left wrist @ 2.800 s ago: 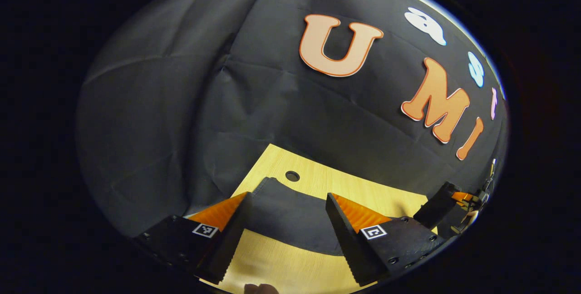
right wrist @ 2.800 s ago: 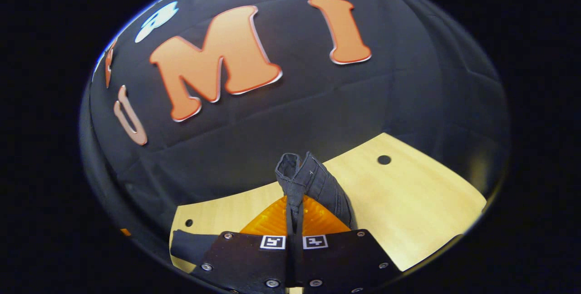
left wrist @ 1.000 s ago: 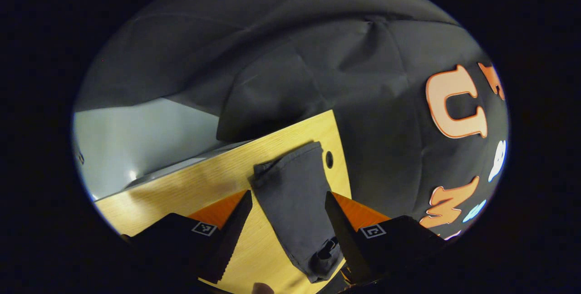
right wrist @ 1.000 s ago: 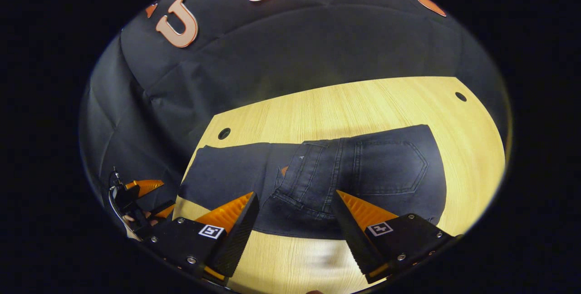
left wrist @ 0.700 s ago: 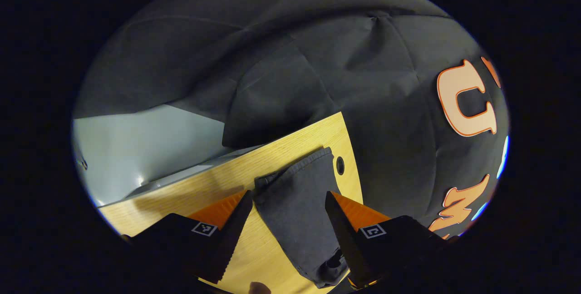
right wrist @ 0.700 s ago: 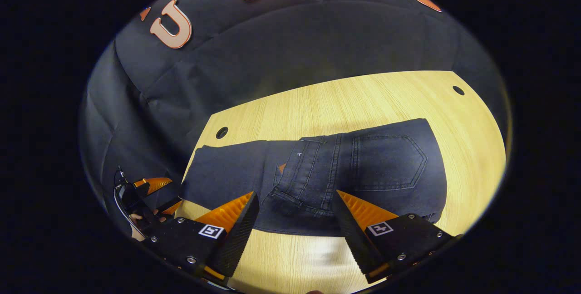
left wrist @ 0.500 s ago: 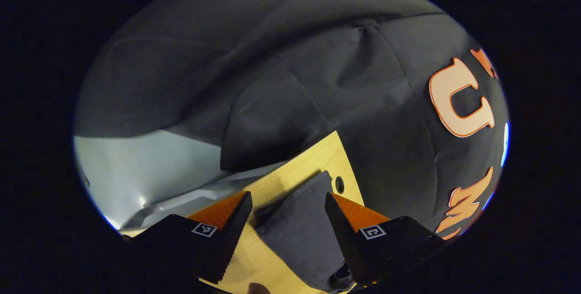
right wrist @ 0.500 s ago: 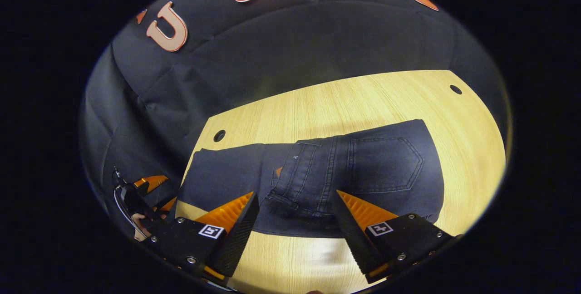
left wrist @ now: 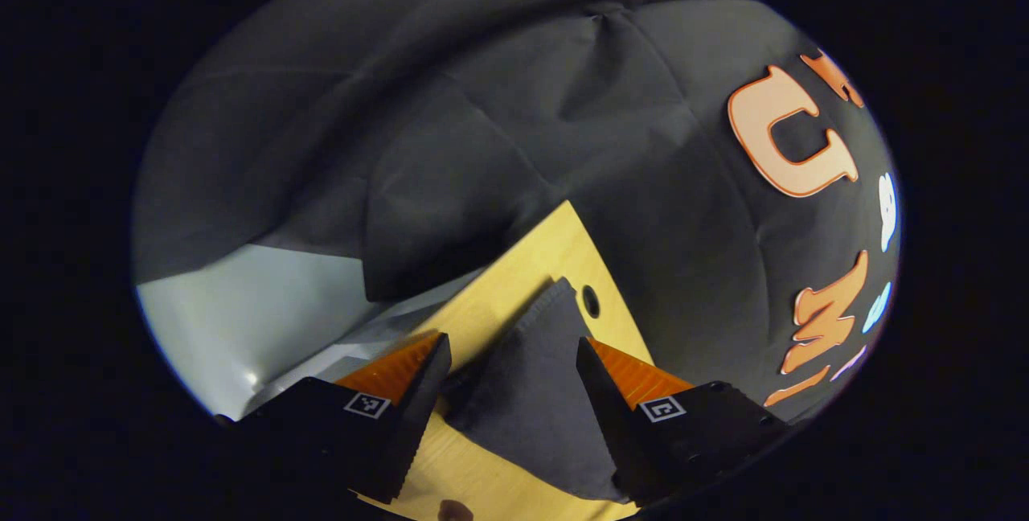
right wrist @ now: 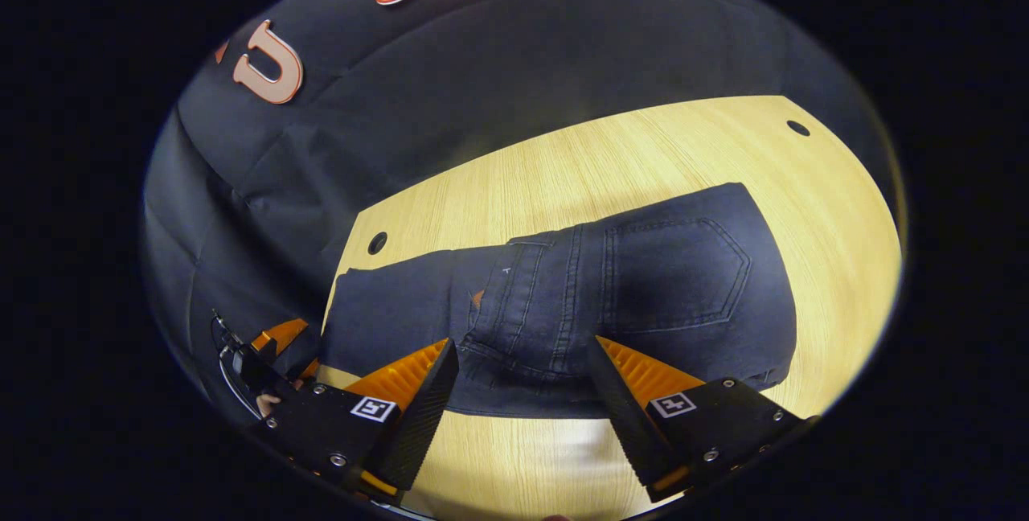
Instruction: Grasp the waist and the cuffs of the jeans and fold them to make the two legs overlap; first hold the waist and fold one-third of the jeans toward the cuffs, then hold the cuffs and fold the remaining one-third in the same direction to finish folding.
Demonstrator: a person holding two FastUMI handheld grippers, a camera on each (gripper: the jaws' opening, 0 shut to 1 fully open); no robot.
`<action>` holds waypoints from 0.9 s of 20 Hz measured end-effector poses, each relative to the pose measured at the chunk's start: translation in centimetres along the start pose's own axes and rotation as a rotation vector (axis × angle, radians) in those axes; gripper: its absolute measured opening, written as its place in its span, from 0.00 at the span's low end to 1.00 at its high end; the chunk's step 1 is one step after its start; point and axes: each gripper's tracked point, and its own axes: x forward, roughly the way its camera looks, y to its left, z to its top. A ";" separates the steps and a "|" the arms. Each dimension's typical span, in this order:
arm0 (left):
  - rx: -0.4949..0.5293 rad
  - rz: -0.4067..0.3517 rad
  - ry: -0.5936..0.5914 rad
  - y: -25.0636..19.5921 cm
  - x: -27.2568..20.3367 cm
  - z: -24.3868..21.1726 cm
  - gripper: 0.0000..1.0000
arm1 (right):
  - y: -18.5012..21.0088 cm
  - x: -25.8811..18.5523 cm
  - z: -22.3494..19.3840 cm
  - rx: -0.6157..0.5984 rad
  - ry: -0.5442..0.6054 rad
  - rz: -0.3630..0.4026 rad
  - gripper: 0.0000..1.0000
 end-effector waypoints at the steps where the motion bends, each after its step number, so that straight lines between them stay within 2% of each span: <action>1: -0.014 -0.042 0.010 -0.9 0.7 -1.0 0.97 | -0.2 -0.1 0.0 0.000 0.002 0.002 0.99; 3: -0.081 -0.128 0.066 -3.4 1.2 -3.9 0.96 | -0.7 -0.2 0.0 0.008 0.007 0.008 0.99; 4: -0.091 -0.137 0.100 -4.7 1.4 -5.4 0.96 | -0.9 -0.2 0.0 0.018 0.010 0.008 0.99; 5: -0.057 -0.127 0.080 -5.4 1.7 -5.3 0.91 | -1.3 -0.2 0.0 0.027 0.012 0.008 0.99; 6: -0.034 -0.116 0.052 -5.3 2.4 -5.4 0.91 | -1.8 -0.3 0.1 0.033 0.016 0.002 0.99; 8: -0.102 -0.069 -0.009 -3.9 4.2 -4.9 0.91 | -2.8 -0.5 0.2 0.034 0.013 -0.008 0.99; 9: -0.163 0.002 -0.034 -2.7 4.2 -4.6 0.70 | -3.2 -0.7 0.2 0.033 0.012 -0.012 0.99; 10: -0.274 -0.029 -0.058 -3.1 5.4 -4.6 0.49 | -3.6 -0.9 0.3 0.032 0.012 -0.014 0.99; 11: -0.370 -0.051 -0.011 -3.4 5.4 -5.2 0.28 | -3.8 -1.1 0.4 0.033 0.011 -0.014 0.99; 12: -0.407 -0.054 0.024 -4.0 4.6 -4.5 0.07 | -4.1 -1.1 0.4 0.035 0.010 -0.015 0.99; 13: -0.351 -0.041 0.032 -4.4 4.3 -4.9 0.01 | -4.4 -1.0 0.4 0.037 0.010 -0.015 0.99; 14: -0.287 -0.024 0.025 -4.5 4.5 -5.1 0.04 | -4.6 -1.0 0.4 0.039 0.009 -0.016 0.99; 15: -0.257 -0.034 0.015 -5.3 4.5 -4.6 0.01 | -4.7 -1.2 0.4 0.041 0.009 -0.015 0.99; 18: -0.208 -0.076 -0.022 -7.4 2.0 -3.0 0.01 | -4.5 -1.2 0.5 0.033 0.005 -0.003 0.99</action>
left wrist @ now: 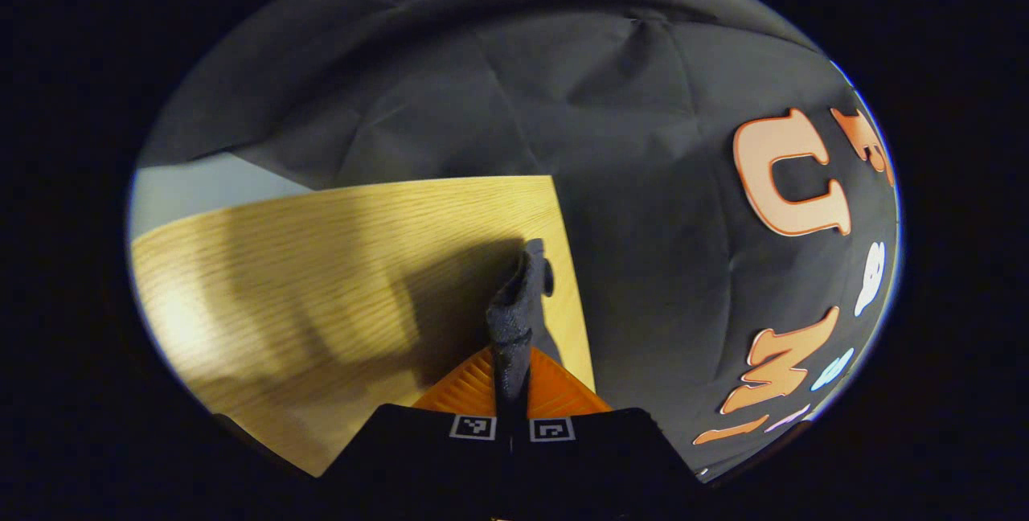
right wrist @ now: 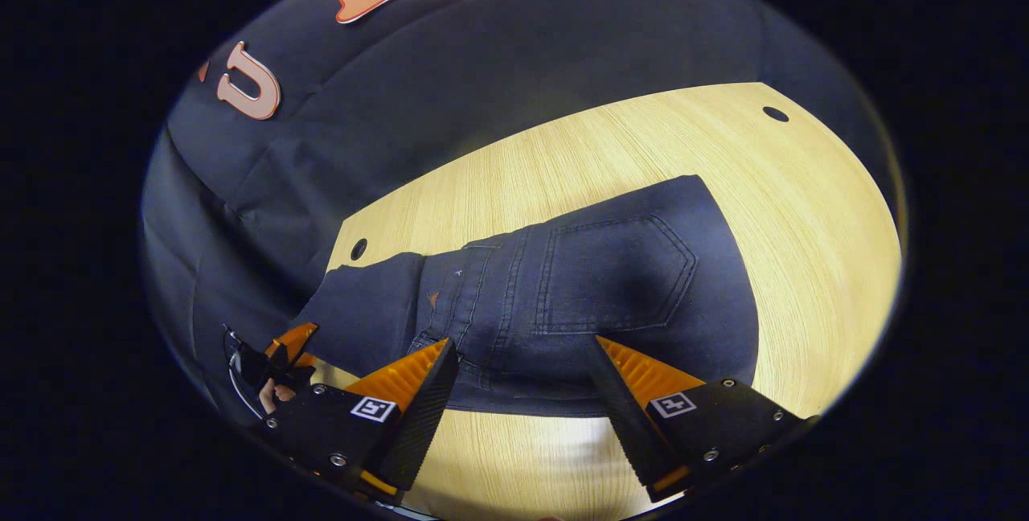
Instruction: Grasp the waist and the cuffs of the jeans and fold them to make the two legs overlap; first hold the waist and fold one-third of the jeans toward the cuffs, then hold the cuffs and fold the remaining one-third in the same direction to finish folding.
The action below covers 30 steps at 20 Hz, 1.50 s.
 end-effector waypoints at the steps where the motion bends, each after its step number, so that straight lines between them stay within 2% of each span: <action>1: 0.036 -0.006 -0.002 -0.8 -0.7 0.0 0.01 | 0.1 -0.2 -0.1 -0.005 -0.002 0.006 0.99; 10: 0.318 -0.016 -0.054 -11.0 -5.3 -1.8 0.01 | -1.1 -3.3 2.0 -0.040 -0.069 0.069 0.99; 13: 0.424 0.045 -0.069 -13.5 -6.8 -3.4 0.01 | -2.9 -4.9 3.4 -0.062 -0.107 0.075 0.99; 18: 0.544 0.004 -0.099 -20.6 -9.7 -8.7 0.01 | -5.9 -7.1 5.6 -0.069 -0.151 0.110 0.99; 22: 0.629 -0.017 -0.080 -24.4 -9.4 -13.7 0.01 | -9.2 -8.7 6.8 -0.059 -0.186 0.111 0.99; 25: 0.672 -0.037 -0.055 -26.3 -9.7 -17.6 0.01 | -11.7 -9.7 7.3 -0.006 -0.192 0.127 0.99; 30: 0.700 -0.058 0.044 -28.1 -7.8 -25.8 0.01 | -16.6 -11.0 7.9 0.007 -0.209 0.091 0.99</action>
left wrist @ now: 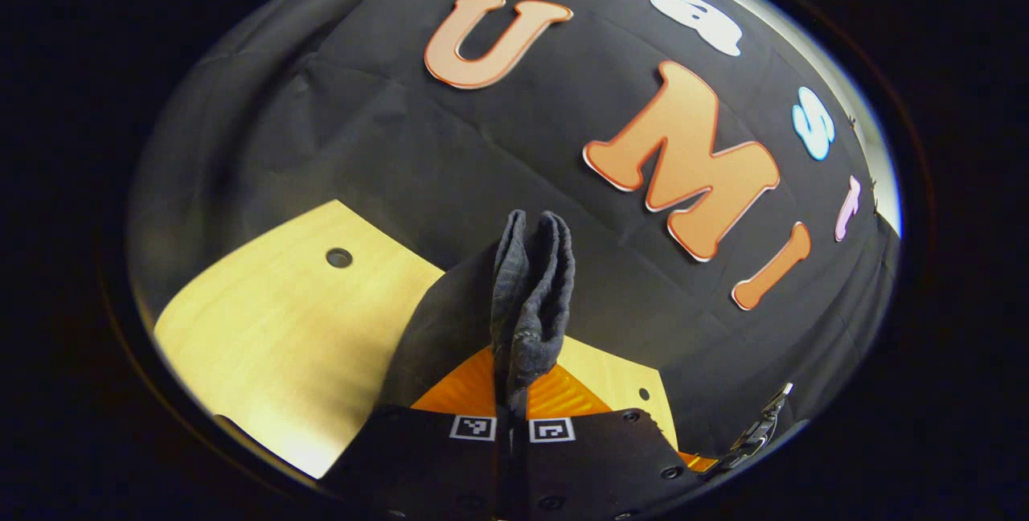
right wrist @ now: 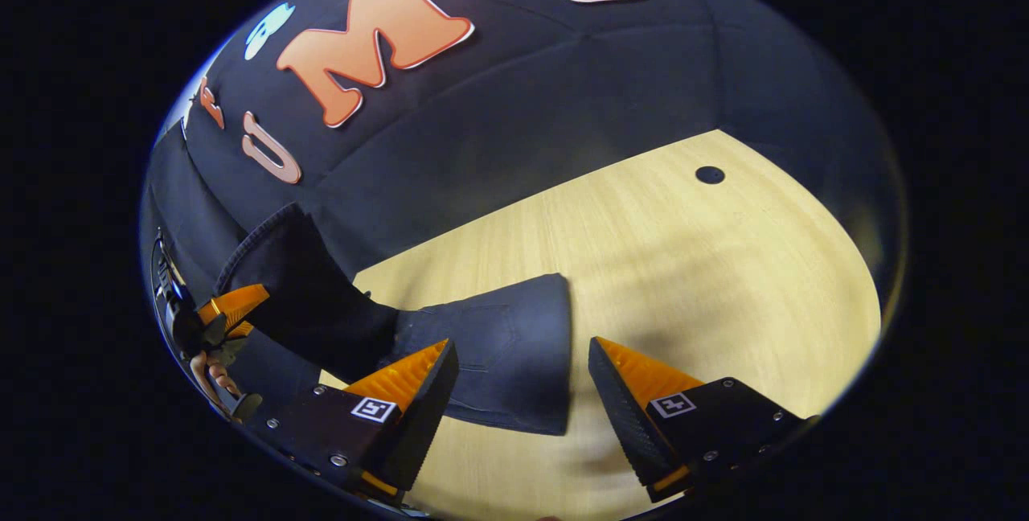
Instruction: Grasp the waist and the cuffs of the jeans and fold them to make the two legs overlap; first hold the waist and fold one-third of the jeans toward the cuffs, then hold the cuffs and fold the remaining one-third in the same direction to finish folding.
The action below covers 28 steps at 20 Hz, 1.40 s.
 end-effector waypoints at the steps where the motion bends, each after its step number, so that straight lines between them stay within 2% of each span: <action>1: 0.008 -0.009 0.023 -1.2 0.5 -1.2 0.01 | -0.6 -0.2 0.2 0.007 -0.004 -0.001 0.99; 7: 0.093 -0.039 0.183 -7.3 5.5 -10.6 0.01 | -4.9 -1.9 1.0 0.046 -0.026 -0.035 0.99; 13: 0.210 0.036 0.327 -8.0 8.1 -19.7 0.01 | -8.7 -3.2 0.3 0.080 -0.023 -0.080 0.99; 18: 0.224 0.103 0.397 -6.8 9.6 -23.7 0.01 | -10.6 -3.7 -0.4 0.110 -0.013 -0.099 0.99; 19: 0.225 0.110 0.410 -6.6 9.8 -24.4 0.01 | -10.8 -3.8 -0.6 0.148 -0.010 -0.085 0.99; 21: 0.224 0.120 0.434 -6.2 10.1 -25.1 0.02 | -11.5 -3.6 -1.0 0.192 -0.009 -0.104 0.99; 22: 0.215 0.113 0.444 -6.4 10.3 -25.3 0.02 | -12.1 -3.4 -1.4 0.177 -0.006 -0.129 0.99; 23: 0.207 0.102 0.461 -6.5 10.3 -25.9 0.08 | -12.6 -3.7 -1.8 0.163 0.000 -0.143 0.99; 24: 0.187 0.077 0.481 -6.9 9.9 -26.5 0.08 | -12.6 -3.7 -1.9 0.159 0.007 -0.143 0.99; 27: 0.121 -0.014 0.522 -9.9 9.2 -27.9 0.77 | -11.9 -3.8 -1.6 0.173 0.004 -0.131 0.98; 28: 0.143 -0.019 0.526 -10.0 8.8 -27.9 1.00 | -11.8 -3.9 -1.4 0.166 0.000 -0.134 0.98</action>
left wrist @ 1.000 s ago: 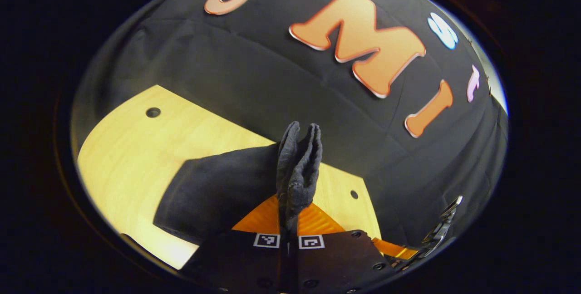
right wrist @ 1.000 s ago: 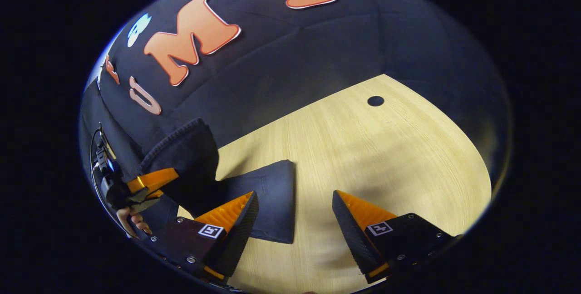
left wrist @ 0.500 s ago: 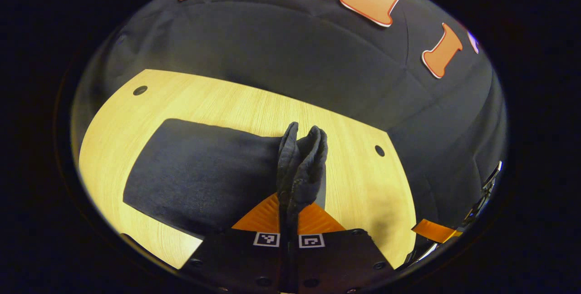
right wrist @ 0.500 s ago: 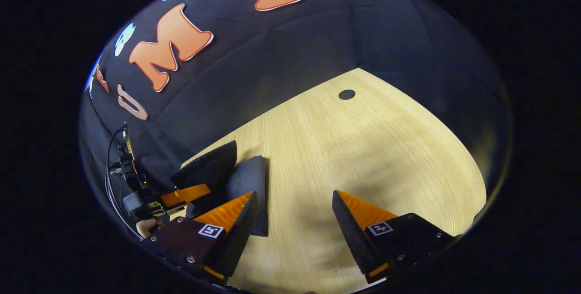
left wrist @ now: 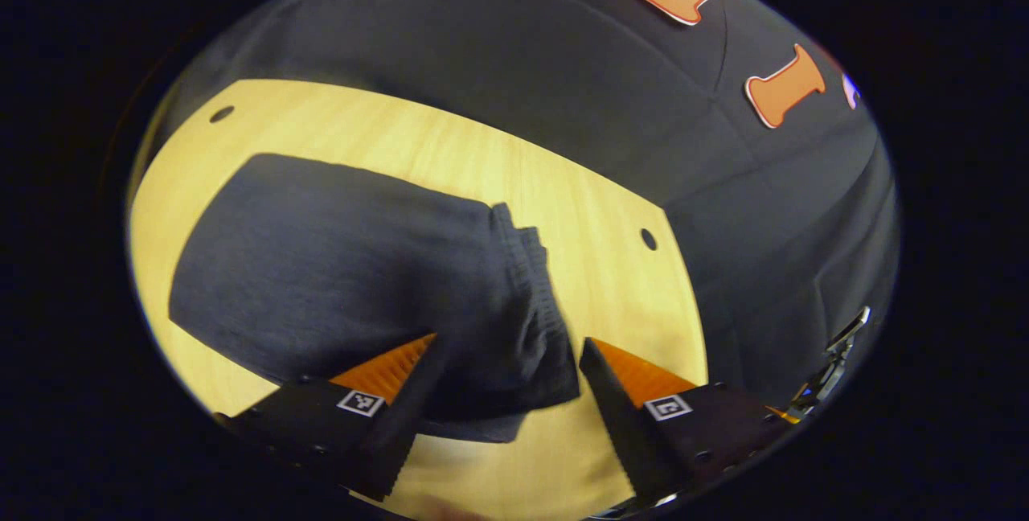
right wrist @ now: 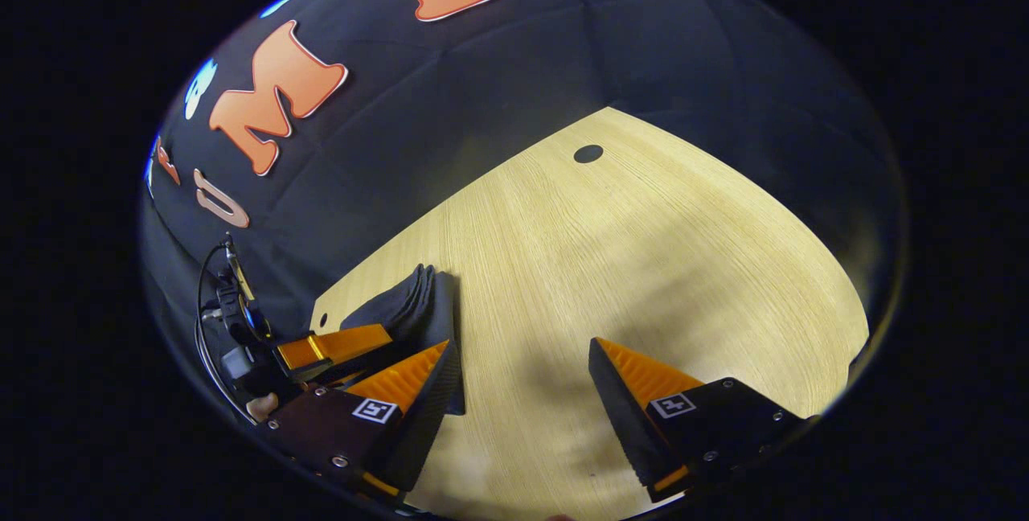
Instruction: Grasp the waist and the cuffs of the jeans and fold them to make the two legs overlap; first hold the waist and fold one-third of the jeans toward the cuffs, then hold the cuffs and fold the remaining one-third in the same direction to finish folding.
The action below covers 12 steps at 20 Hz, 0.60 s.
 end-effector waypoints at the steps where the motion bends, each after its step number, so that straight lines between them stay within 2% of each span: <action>1: 0.034 0.008 -0.002 -0.2 -0.2 0.0 0.99 | 0.4 -0.1 0.1 -0.011 -0.005 -0.002 0.99; 4: 0.117 -0.003 -0.043 -1.2 -1.9 1.0 0.99 | 1.4 -0.6 0.8 -0.045 -0.023 0.003 0.98; 5: 0.141 0.001 -0.066 -1.3 -2.8 1.6 0.95 | 1.6 -0.9 1.0 -0.057 -0.031 0.003 0.98; 6: 0.174 0.018 -0.097 -1.0 -3.9 2.4 0.98 | 2.1 -1.2 1.3 -0.069 -0.043 0.002 0.98; 9: 0.271 0.064 -0.174 0.3 -7.8 4.7 0.98 | 4.0 -2.2 2.0 -0.122 -0.081 0.006 0.98; 12: 0.305 0.077 -0.266 1.7 -12.3 7.2 0.98 | 6.6 -3.3 2.5 -0.195 -0.123 0.013 0.99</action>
